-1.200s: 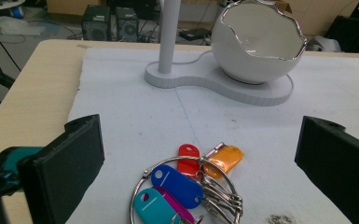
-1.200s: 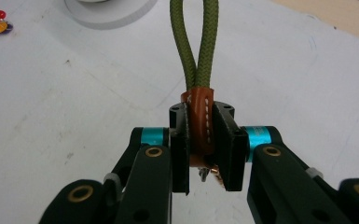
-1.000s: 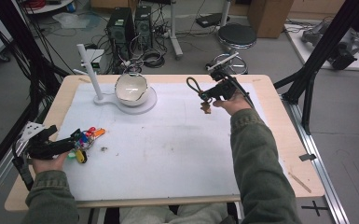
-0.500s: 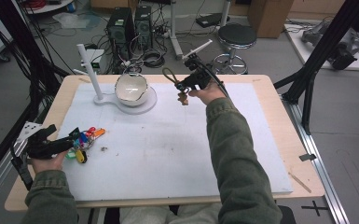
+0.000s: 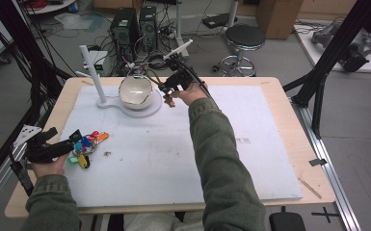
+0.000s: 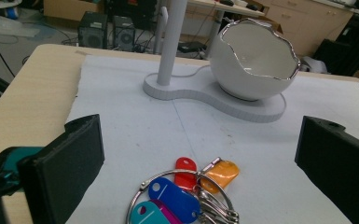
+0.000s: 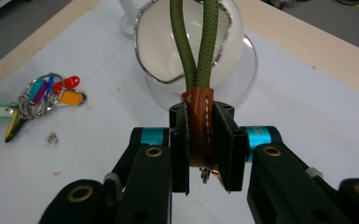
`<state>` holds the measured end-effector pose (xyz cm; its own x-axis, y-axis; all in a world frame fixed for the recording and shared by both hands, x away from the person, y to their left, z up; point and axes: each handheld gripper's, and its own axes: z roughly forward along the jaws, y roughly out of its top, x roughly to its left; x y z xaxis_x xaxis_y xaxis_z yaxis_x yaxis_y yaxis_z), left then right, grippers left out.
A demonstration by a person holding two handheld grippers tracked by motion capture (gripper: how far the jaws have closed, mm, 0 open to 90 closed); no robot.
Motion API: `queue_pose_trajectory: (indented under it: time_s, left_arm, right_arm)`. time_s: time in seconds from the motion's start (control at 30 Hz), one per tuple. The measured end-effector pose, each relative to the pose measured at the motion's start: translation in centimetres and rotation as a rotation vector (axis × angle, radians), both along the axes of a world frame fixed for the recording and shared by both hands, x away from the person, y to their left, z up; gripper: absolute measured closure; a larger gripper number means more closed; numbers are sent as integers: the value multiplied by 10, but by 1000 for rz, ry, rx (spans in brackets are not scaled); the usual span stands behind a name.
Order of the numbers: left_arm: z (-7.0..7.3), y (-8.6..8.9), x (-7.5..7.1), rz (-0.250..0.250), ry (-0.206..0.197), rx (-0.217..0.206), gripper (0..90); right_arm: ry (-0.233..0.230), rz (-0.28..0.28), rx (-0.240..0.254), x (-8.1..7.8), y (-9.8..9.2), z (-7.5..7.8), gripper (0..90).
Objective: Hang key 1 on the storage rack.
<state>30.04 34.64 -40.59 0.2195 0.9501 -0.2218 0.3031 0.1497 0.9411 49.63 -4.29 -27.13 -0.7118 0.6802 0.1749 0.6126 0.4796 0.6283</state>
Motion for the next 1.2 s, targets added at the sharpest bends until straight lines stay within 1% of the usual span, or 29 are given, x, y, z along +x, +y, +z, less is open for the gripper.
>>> queue_pose_trajectory:
  time_s: [0.1,0.17,0.2,0.23,0.3,0.4,0.6,0.73,0.77,0.83,0.87,0.93,1.03,1.2]
  left_arm:
    - [0,0,0,3,-2,-9,17]
    - [0,1,0,7,0,5,17]
    - [0,1,0,6,1,2,17]
    - [0,2,1,4,-1,-11,17]
    - [0,2,0,12,1,-1,17]
    - [0,2,1,6,6,-2,17]
    - [0,1,2,-2,15,2,17]
    - [-1,1,2,-1,14,1,17]
    - [-1,1,2,0,12,-1,17]
    - [-1,1,2,0,13,-4,17]
    - [-1,2,2,-1,13,-4,17]
    - [-1,2,2,-2,13,-4,17]
    - [-1,2,2,-2,13,-9,17]
    - [-1,2,2,-1,17,-12,17]
  right_arm:
    - [-6,15,9,2,9,2,774]
    - [2,23,16,3,18,4,774]
    - [1,19,14,3,25,6,774]
    - [1,19,14,3,25,6,774]
    - [-3,22,21,4,33,8,774]
    - [-20,38,12,4,45,13,774]
    - [-44,41,2,6,69,23,774]
    - [-56,25,-9,7,86,30,774]
    - [-63,26,-6,7,90,32,774]
    - [-60,24,-2,6,97,34,774]
    - [-64,33,0,6,102,35,774]
    - [-57,44,0,4,110,37,774]
    - [-64,57,0,3,122,40,774]
    - [-69,85,-6,1,137,44,774]
